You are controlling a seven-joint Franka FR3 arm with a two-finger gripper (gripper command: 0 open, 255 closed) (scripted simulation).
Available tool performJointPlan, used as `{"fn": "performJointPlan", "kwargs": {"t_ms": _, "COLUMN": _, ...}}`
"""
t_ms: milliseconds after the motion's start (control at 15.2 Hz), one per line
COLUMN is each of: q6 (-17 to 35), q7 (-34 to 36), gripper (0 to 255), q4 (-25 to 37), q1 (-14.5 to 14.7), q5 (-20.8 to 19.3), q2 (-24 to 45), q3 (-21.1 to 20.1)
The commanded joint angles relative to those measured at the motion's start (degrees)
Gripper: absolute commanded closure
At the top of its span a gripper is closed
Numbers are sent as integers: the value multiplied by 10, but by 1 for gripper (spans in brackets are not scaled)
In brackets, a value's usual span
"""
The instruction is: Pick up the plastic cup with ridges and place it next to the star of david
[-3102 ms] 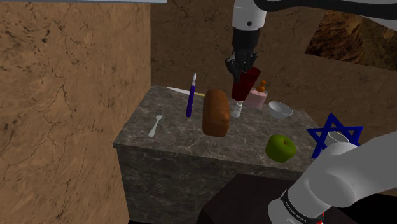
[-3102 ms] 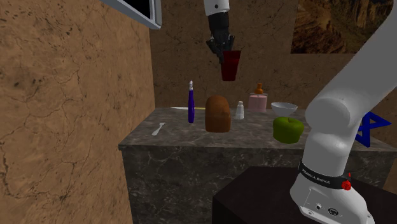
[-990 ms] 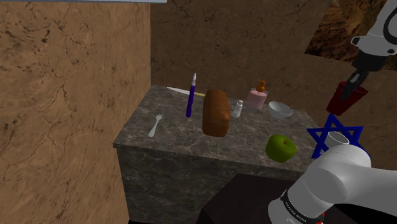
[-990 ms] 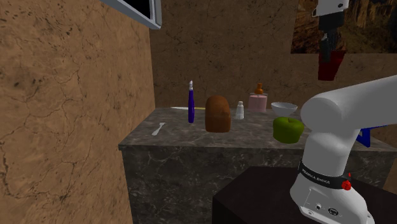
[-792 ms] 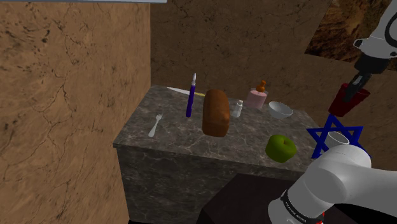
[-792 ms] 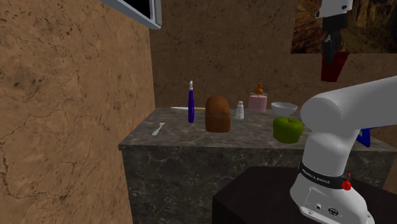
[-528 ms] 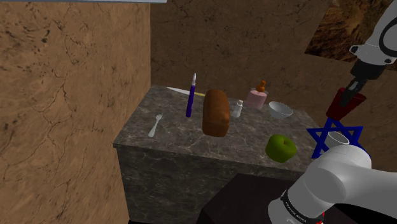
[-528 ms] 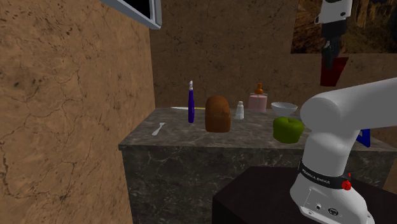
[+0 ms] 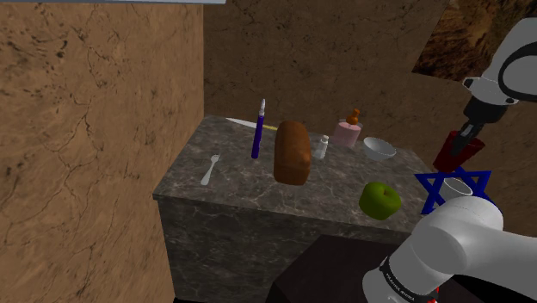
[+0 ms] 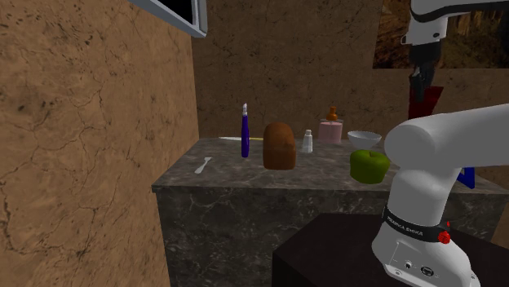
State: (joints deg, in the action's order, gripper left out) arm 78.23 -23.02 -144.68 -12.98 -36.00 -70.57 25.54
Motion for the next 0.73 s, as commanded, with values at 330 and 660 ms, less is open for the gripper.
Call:
{"fn": "performJointPlan", "kwargs": {"t_ms": 330, "q6": 34, "q7": 10, "gripper": 255, "q4": -59, "q1": -10, "q5": -23, "q2": -25, "q3": 25}}
{"fn": "performJointPlan", "kwargs": {"t_ms": 660, "q6": 58, "q7": 16, "gripper": 255, "q4": -99, "q1": -19, "q5": -42, "q2": -40, "q3": 45}}
